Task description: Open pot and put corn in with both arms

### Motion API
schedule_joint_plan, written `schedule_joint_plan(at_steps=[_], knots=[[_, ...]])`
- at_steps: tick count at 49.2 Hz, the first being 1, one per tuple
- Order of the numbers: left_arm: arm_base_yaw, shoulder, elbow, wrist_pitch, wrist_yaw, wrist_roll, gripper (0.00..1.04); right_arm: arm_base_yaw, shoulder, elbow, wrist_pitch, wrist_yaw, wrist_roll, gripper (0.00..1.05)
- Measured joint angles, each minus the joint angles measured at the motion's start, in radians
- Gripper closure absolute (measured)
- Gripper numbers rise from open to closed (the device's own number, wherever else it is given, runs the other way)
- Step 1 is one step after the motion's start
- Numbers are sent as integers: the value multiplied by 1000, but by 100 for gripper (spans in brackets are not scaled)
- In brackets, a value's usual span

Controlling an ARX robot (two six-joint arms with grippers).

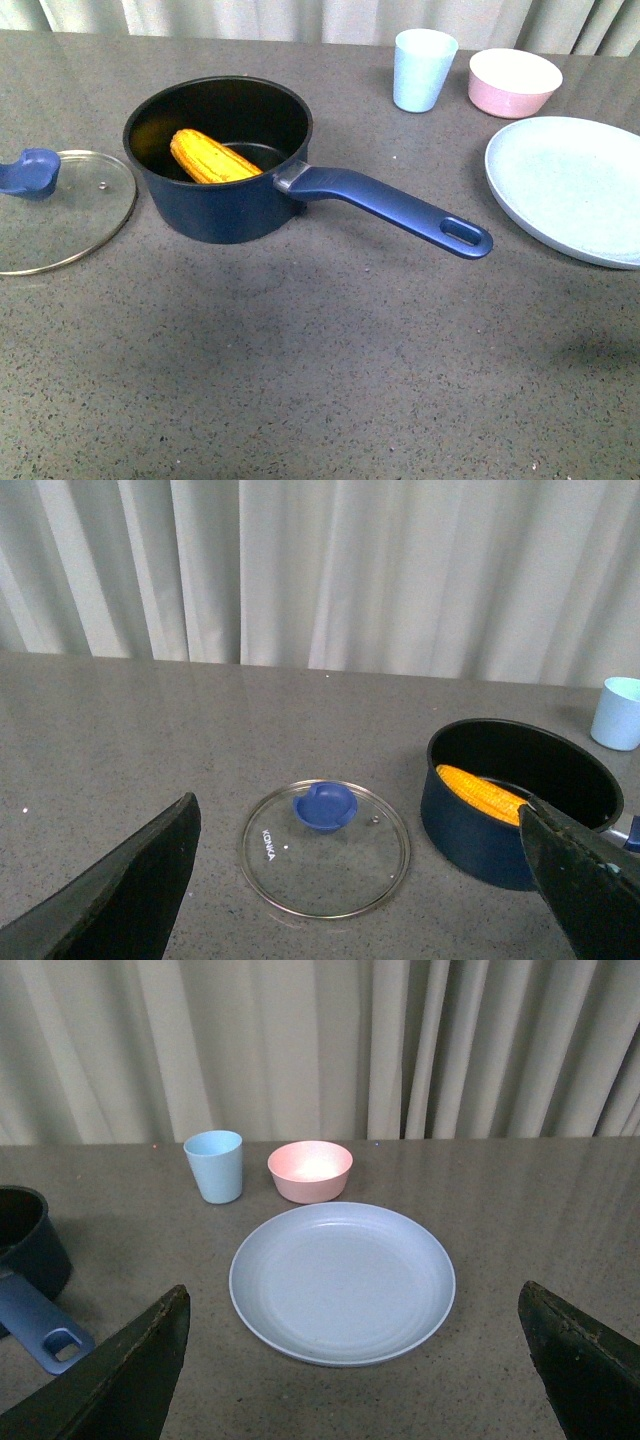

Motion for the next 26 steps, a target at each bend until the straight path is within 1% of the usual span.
schedule_joint_plan(at_steps=[26], knots=[[0, 0, 0, 0, 0, 0, 9, 0, 0, 0, 0, 0, 0, 9]])
